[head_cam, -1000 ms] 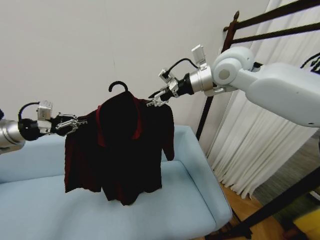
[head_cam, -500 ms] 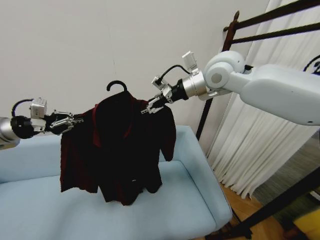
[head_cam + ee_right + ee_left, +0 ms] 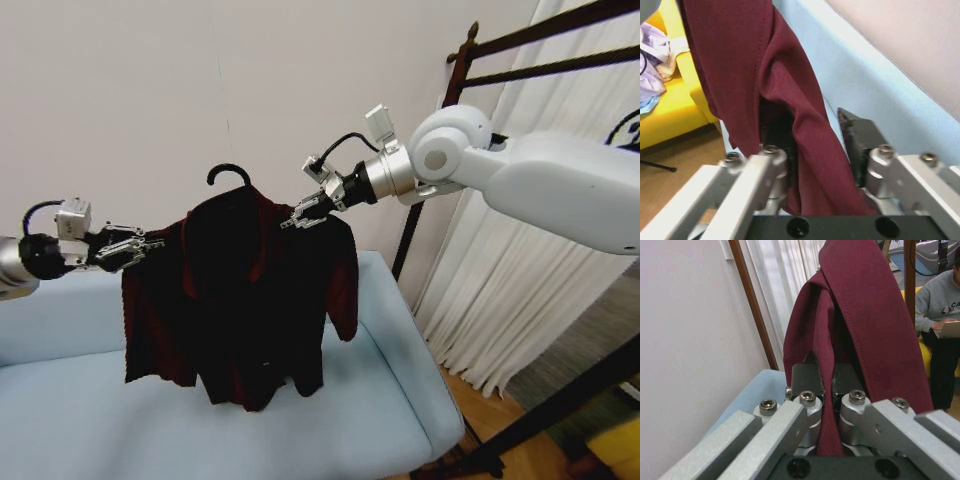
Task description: Pick up the clothes from the sofa and hang them on the clothes hanger.
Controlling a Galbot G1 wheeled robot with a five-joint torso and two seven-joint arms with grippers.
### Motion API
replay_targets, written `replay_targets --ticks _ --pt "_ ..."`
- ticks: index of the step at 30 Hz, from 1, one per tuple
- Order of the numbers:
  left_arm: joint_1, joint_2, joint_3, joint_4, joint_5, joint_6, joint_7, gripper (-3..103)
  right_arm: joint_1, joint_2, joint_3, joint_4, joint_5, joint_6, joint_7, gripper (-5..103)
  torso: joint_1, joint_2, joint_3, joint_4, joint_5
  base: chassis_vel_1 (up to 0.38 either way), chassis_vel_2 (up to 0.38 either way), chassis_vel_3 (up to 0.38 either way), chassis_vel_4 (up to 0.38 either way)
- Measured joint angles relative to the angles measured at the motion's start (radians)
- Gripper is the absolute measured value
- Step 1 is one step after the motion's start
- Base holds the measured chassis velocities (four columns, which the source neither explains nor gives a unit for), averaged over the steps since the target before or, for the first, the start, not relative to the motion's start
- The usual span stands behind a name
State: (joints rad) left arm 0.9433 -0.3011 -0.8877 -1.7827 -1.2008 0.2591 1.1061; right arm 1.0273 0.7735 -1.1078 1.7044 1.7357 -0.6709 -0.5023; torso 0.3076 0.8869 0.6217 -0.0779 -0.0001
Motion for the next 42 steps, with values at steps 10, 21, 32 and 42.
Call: replay_targets --ticks 10,21,32,42 --pt "-0.004 -0.005 0.001 -0.010 -0.018 -0.004 -0.069 23 -0.046 -0.022 0.048 0.062 0.067 0.004 0.079 2 0.000 0.000 0.000 0.0000 0.0000 0.000 0.000 0.000 0.000" --pt "-0.007 -0.019 -0.003 -0.037 -0.056 0.000 -0.265 66 -0.108 -0.058 0.152 0.130 0.191 0.016 0.268 2 0.000 0.000 0.000 -0.0001 0.0001 0.000 0.000 0.000 0.000" --pt "-0.052 -0.051 0.001 -0.115 -0.121 0.015 -0.704 99 -0.221 -0.055 0.346 0.188 0.326 -0.002 0.602 2 0.000 0.000 0.000 -0.0001 0.0001 0.000 0.000 0.000 0.000" --pt "-0.078 -0.051 -0.011 -0.211 -0.159 0.042 -0.936 100 -0.230 -0.022 0.372 0.166 0.305 -0.025 0.675 2 0.000 0.000 0.000 -0.0001 0.0002 0.000 0.000 0.000 0.000"
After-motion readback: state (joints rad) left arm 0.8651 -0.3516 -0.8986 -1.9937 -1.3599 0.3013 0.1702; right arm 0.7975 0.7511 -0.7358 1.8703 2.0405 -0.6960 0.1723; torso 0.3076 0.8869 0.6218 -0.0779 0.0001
